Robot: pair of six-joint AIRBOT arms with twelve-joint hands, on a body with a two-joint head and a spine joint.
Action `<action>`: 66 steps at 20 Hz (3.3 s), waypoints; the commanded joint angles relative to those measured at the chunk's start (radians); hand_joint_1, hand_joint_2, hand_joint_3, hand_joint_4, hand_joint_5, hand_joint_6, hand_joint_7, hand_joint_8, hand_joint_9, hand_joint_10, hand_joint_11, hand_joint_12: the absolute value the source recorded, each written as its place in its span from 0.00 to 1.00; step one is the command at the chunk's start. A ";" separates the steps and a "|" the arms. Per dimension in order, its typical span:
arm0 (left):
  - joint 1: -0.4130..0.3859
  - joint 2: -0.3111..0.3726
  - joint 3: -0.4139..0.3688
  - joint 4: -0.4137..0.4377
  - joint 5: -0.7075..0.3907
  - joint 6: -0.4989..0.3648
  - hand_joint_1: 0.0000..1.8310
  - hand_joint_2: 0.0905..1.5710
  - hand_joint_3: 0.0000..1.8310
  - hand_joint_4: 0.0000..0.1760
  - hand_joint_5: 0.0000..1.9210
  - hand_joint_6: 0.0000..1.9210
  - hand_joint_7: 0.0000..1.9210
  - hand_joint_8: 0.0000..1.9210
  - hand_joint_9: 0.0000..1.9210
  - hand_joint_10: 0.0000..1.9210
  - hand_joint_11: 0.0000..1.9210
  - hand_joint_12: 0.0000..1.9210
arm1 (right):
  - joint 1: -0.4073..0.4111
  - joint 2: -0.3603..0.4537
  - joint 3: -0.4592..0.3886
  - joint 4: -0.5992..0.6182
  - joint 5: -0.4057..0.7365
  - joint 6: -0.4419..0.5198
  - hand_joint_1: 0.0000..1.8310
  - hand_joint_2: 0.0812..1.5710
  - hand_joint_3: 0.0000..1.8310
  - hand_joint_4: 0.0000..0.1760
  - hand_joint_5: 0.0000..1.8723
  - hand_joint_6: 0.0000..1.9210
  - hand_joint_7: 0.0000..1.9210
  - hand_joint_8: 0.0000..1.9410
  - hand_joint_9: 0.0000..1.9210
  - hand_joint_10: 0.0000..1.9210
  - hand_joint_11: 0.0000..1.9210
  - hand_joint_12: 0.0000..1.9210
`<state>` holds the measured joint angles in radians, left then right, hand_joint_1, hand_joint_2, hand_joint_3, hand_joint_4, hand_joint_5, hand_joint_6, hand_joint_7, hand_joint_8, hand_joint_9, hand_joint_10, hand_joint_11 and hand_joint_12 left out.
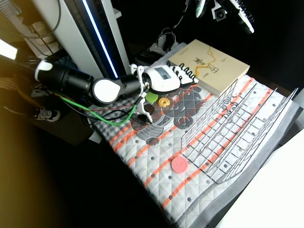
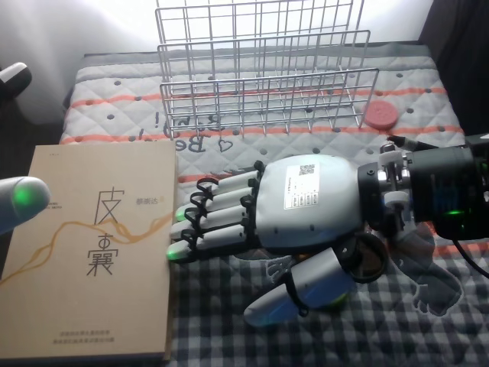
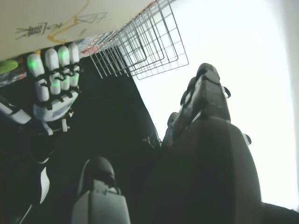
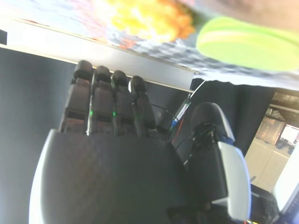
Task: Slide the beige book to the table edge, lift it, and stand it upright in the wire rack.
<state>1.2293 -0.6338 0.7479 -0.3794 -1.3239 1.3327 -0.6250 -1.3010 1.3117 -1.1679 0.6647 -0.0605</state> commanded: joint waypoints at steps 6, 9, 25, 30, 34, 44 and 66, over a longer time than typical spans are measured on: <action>0.004 -0.002 0.003 -0.008 -0.132 -0.007 0.17 0.62 0.01 1.00 0.00 0.00 0.00 0.00 0.00 0.00 0.00 0.00 | 0.030 -0.038 0.025 0.066 0.066 0.003 0.00 0.80 0.00 0.00 0.06 0.00 0.05 0.00 0.04 0.00 0.04 0.05; 0.004 -0.002 0.003 -0.009 -0.136 -0.007 0.16 0.62 0.01 1.00 0.00 0.00 0.00 0.00 0.00 0.00 0.00 0.00 | 0.039 -0.060 0.039 0.066 0.065 0.003 0.00 0.82 0.00 0.00 0.06 0.00 0.05 0.00 0.04 0.00 0.02 0.05; 0.007 -0.004 -0.001 -0.009 -0.143 -0.014 0.17 0.63 0.00 1.00 0.00 0.00 0.00 0.00 0.00 0.00 0.00 0.00 | 0.066 -0.069 0.020 0.070 0.069 0.003 0.00 0.81 0.00 0.00 0.06 0.00 0.04 0.00 0.02 0.00 0.02 0.05; 0.015 -0.004 -0.003 -0.011 -0.148 -0.023 0.19 0.62 0.00 1.00 0.00 0.00 0.00 0.00 0.00 0.00 0.00 0.00 | 0.071 0.013 -0.016 0.079 0.092 0.003 0.00 0.81 0.00 0.00 0.04 0.00 0.02 0.00 0.00 0.00 0.01 0.01; 0.019 -0.003 -0.004 -0.012 -0.148 -0.023 0.20 0.62 0.00 1.00 0.00 0.00 0.00 0.00 0.00 0.00 0.00 0.00 | 0.071 0.031 -0.025 0.077 0.087 0.003 0.00 0.80 0.00 0.00 0.05 0.00 0.04 0.01 0.02 0.01 0.05 0.03; 0.026 -0.006 -0.002 -0.012 -0.165 -0.023 0.18 0.62 0.00 1.00 0.00 0.00 0.00 0.00 0.00 0.00 0.00 0.00 | 0.025 -0.013 0.003 0.020 0.023 0.003 0.00 0.81 0.00 0.00 0.07 0.00 0.07 0.00 0.05 0.00 0.07 0.03; 0.028 -0.011 0.000 -0.011 -0.184 -0.033 0.18 0.62 0.00 1.00 0.01 0.00 0.00 0.00 0.00 0.00 0.00 0.00 | 0.037 -0.153 0.115 0.030 0.006 0.003 0.00 0.82 0.00 0.00 0.07 0.00 0.07 0.00 0.06 0.00 0.11 0.06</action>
<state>1.2621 -0.6430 0.7448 -0.3843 -1.3800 1.3071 -0.5911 -1.4471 1.4254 -1.1862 0.6094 -0.0601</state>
